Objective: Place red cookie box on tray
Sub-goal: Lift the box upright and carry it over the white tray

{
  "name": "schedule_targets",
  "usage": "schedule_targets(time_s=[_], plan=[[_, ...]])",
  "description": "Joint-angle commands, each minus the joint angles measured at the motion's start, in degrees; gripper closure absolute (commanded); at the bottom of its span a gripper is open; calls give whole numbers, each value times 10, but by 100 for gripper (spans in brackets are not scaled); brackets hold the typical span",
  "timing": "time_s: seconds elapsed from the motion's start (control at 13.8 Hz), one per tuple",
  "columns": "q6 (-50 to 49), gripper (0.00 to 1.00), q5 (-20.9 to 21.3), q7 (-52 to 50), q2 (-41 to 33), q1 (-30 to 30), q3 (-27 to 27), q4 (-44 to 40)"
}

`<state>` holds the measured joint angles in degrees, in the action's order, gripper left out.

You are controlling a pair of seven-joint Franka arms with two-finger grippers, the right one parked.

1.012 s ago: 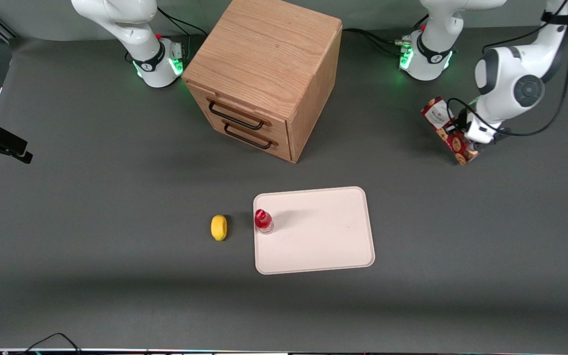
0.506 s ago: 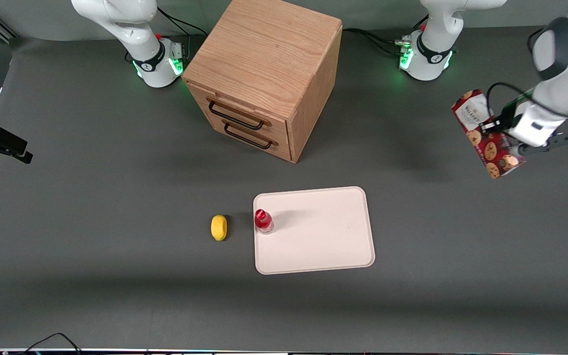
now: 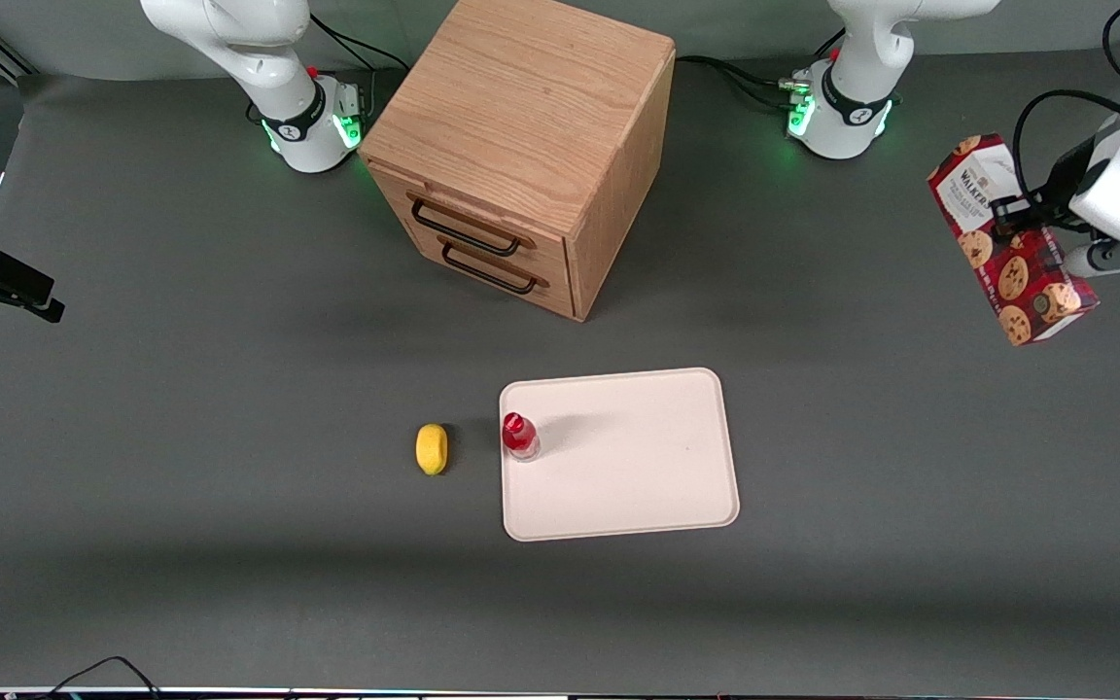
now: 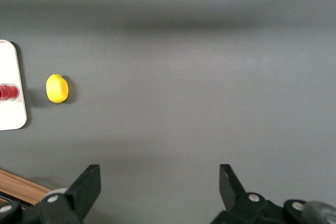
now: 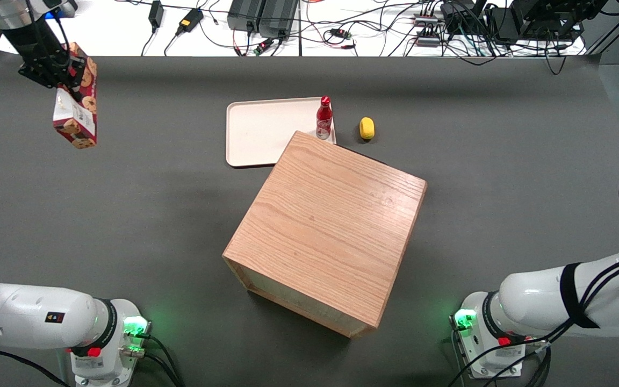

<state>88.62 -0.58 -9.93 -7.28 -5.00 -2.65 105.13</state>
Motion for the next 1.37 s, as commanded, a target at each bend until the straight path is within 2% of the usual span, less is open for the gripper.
schedule_targets(time_s=[0.0,0.29,0.43,0.58,0.94,1.08,1.3], plan=[[-8,100,-6,-10,69,-5,30,-80],[2,100,5,-86,177,-11,126,-192],[11,100,15,-129,225,-21,159,-223],[67,100,20,-171,261,-29,181,-228],[182,100,52,-243,362,-59,200,-228],[204,100,87,-247,396,-74,200,-229],[260,100,94,-259,446,-84,200,-230]])
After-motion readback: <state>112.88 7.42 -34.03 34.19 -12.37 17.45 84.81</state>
